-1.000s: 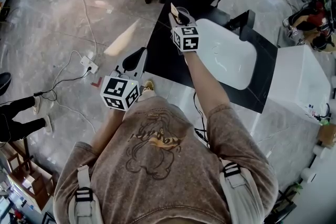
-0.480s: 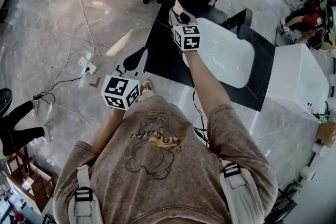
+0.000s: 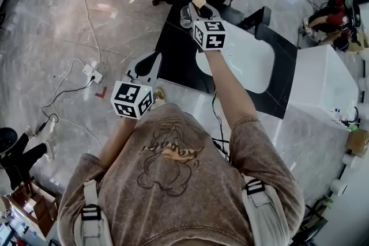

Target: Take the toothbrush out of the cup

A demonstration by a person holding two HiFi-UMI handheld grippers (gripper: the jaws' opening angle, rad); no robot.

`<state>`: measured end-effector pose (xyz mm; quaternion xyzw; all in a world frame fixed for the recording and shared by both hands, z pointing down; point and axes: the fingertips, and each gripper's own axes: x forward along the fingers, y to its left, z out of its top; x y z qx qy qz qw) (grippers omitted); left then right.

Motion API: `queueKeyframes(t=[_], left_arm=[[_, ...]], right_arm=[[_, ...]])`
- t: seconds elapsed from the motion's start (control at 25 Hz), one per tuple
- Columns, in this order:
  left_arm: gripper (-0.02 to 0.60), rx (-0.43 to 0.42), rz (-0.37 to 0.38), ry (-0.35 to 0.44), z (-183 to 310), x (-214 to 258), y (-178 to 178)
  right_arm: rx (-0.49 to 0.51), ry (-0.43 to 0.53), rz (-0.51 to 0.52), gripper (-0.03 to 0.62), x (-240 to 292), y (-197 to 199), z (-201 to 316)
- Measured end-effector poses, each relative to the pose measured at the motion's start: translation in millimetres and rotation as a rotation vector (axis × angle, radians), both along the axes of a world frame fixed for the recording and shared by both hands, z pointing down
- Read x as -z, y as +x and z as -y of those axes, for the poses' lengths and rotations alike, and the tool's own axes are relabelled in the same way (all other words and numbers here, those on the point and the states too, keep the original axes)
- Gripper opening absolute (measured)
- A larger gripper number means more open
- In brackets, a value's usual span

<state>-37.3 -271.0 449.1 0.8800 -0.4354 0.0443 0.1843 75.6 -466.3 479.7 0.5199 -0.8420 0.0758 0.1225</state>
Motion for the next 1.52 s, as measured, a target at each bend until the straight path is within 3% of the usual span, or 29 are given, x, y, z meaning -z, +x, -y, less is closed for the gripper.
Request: queueKeyframes(t=[0.6,1.16,1.52], left_arm=[[0.018,-0.008,-0.019,0.007,-11,-1,11],[0.018,-0.019,0.006,0.053,-30,9,22],[0.018,-0.049,0.035,0.12,-50,22,40]], right_arm=[[0.019,0.048,0.011,0.076,51,18,-40],[0.03,0.058,0.099,0.077,56,30,-160],[-0.026,0.065,0.143,0.077,62,56,-232]])
